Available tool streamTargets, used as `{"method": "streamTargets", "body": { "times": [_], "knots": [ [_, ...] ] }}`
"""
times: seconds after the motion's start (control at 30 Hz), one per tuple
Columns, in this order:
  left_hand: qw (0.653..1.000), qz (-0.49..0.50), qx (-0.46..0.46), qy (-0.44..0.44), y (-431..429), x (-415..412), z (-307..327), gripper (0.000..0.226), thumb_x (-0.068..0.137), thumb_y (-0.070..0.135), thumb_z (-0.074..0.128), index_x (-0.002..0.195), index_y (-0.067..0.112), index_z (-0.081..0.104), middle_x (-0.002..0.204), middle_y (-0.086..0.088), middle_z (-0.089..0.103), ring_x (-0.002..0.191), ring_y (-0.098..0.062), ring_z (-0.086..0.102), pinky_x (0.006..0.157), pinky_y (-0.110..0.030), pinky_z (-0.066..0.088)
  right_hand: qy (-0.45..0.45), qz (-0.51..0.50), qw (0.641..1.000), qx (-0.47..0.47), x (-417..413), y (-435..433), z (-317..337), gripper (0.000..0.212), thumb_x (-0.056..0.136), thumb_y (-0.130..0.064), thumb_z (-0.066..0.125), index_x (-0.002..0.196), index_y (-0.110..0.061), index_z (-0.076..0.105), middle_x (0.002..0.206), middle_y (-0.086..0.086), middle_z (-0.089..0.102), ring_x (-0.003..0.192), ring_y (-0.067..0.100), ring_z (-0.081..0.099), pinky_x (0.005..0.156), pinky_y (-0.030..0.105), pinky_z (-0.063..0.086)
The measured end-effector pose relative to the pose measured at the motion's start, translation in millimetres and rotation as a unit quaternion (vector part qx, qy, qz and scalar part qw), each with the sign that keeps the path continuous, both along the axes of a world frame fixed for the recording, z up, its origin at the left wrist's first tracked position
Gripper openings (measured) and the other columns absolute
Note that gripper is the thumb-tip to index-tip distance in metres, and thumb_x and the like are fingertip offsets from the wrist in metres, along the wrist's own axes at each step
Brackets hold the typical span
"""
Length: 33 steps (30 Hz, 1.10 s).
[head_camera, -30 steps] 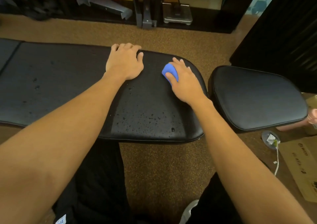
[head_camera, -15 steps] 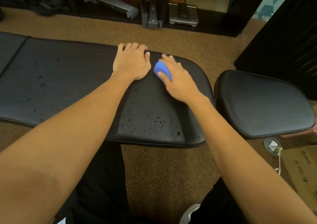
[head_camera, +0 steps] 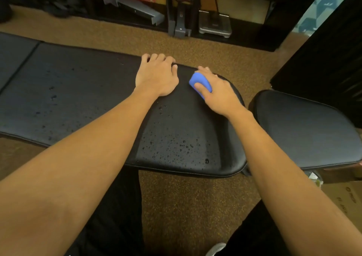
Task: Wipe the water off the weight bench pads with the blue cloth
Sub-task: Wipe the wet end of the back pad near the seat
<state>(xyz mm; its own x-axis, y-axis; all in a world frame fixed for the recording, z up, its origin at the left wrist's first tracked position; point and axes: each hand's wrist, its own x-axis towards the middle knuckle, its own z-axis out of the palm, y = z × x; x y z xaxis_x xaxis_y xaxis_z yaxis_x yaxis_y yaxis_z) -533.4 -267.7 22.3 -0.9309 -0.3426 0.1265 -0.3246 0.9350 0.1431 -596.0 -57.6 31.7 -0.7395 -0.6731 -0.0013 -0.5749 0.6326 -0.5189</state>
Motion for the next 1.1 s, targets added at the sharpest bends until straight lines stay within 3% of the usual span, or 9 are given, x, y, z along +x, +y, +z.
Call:
{"method": "streamTargets", "body": {
  "times": [0.1,0.2,0.3,0.47,0.67,0.8,0.97,1.1],
  "knots": [
    [1.0,-0.007,0.004,-0.007,0,-1,1,0.05,0.114,0.039,0.03,0.153,0.018,0.054,0.151,-0.01,0.057,0.141,-0.03,0.048,0.123,-0.05,0.022,-0.002,-0.075,0.997,-0.008,-10,-27,4,0.058,0.112,-0.036,0.047,0.164,-0.017,0.03,0.174,0.003,0.024,0.161,0.024,0.016,0.13,0.04,0.011],
    [1.0,-0.004,0.0,0.004,-1,-1,-2,0.049,0.113,0.037,0.031,0.151,0.018,0.055,0.149,-0.01,0.059,0.139,-0.03,0.049,0.123,-0.05,0.023,0.004,-0.031,0.999,-0.021,0,-39,4,0.058,0.112,-0.035,0.047,0.164,-0.017,0.03,0.173,0.002,0.025,0.162,0.021,0.014,0.13,0.037,0.007],
    [1.0,-0.004,0.007,0.004,-1,-1,-2,0.048,0.113,0.035,0.031,0.15,0.017,0.056,0.148,-0.01,0.059,0.139,-0.031,0.049,0.123,-0.051,0.023,-0.008,0.021,1.0,0.0,-5,-18,4,0.059,0.11,-0.037,0.051,0.164,-0.021,0.033,0.171,-0.001,0.03,0.16,0.016,0.02,0.132,0.038,0.013],
    [1.0,-0.006,0.006,0.004,1,0,-1,0.048,0.113,0.035,0.031,0.15,0.018,0.056,0.148,-0.01,0.059,0.139,-0.03,0.049,0.123,-0.05,0.023,-0.017,-0.101,0.995,-0.006,-20,-48,6,0.061,0.112,-0.037,0.047,0.163,-0.01,0.03,0.171,0.008,0.03,0.161,0.027,0.021,0.129,0.039,0.013],
    [1.0,-0.002,0.007,0.014,-1,-1,-2,0.047,0.112,0.033,0.033,0.15,0.017,0.057,0.147,-0.011,0.06,0.139,-0.031,0.05,0.124,-0.051,0.024,-0.015,-0.007,1.0,-0.006,-9,-26,5,0.056,0.11,-0.034,0.052,0.161,-0.018,0.038,0.168,0.002,0.037,0.159,0.018,0.024,0.123,0.025,0.014],
    [1.0,-0.008,0.012,0.011,0,0,-1,0.048,0.112,0.033,0.033,0.15,0.017,0.057,0.147,-0.011,0.06,0.139,-0.031,0.05,0.124,-0.052,0.024,-0.029,-0.105,0.994,0.0,-28,-49,8,0.058,0.111,-0.038,0.049,0.162,-0.014,0.035,0.17,0.006,0.034,0.159,0.027,0.026,0.127,0.039,0.02],
    [1.0,-0.007,0.015,0.019,-1,2,2,0.048,0.111,0.031,0.034,0.15,0.015,0.058,0.146,-0.013,0.061,0.137,-0.032,0.051,0.123,-0.051,0.024,-0.01,-0.018,1.0,-0.002,6,-42,10,0.058,0.112,-0.035,0.048,0.164,-0.018,0.031,0.172,0.003,0.029,0.161,0.021,0.017,0.129,0.04,0.012],
    [1.0,-0.003,0.019,0.022,2,3,5,0.046,0.111,0.03,0.036,0.148,0.017,0.059,0.145,-0.012,0.061,0.137,-0.032,0.051,0.121,-0.051,0.025,0.003,0.027,1.0,-0.002,35,-1,2,0.054,0.111,-0.036,0.048,0.162,-0.025,0.035,0.172,-0.007,0.027,0.161,0.013,0.014,0.128,0.03,0.005]
  ]
}}
